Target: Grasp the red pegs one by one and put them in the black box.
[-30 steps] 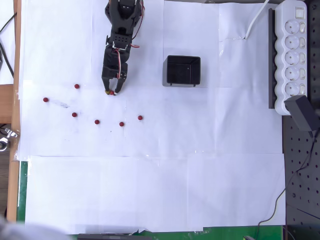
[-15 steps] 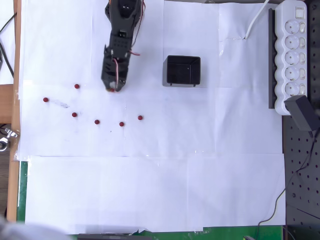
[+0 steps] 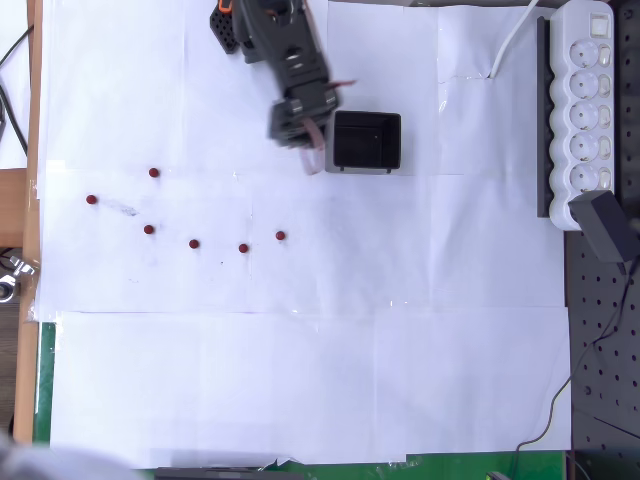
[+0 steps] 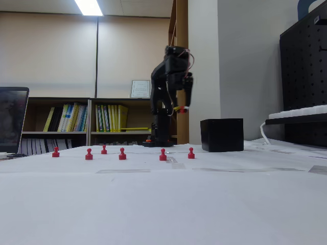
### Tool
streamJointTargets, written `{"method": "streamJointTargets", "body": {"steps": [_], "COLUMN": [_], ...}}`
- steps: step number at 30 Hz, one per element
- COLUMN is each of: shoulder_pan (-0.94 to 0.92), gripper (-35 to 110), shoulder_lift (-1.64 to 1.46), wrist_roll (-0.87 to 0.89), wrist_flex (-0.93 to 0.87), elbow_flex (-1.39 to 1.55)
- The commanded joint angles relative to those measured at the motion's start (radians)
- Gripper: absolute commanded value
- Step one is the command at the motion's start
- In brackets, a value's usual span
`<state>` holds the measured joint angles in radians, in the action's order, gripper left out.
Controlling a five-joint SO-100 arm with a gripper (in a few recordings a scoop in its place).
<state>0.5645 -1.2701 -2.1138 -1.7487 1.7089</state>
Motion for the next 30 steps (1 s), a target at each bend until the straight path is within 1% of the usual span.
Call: {"method": "streamJointTargets", "body": {"steps": [1,5,15,20,25,27,29,30], "shoulder_pan": [0.163,0.199,0.179,0.210,0.210,0.198,0.183,0.172], "gripper": [0,0,1,6,14,17,23,24], "shoulder_lift": [-0.014,-0.100,-0.238,-0.255,-0.250,-0.216,-0.167,-0.135], "wrist_roll": [-0.129,-0.190,-0.189,-0.192,-0.192,-0.196,-0.192,-0.189], "wrist_flex": [0.003,0.103,0.387,0.405,0.413,0.390,0.350,0.336], "elbow_flex": [0.127,0.126,-0.067,-0.107,-0.138,-0.114,-0.072,-0.054]}}
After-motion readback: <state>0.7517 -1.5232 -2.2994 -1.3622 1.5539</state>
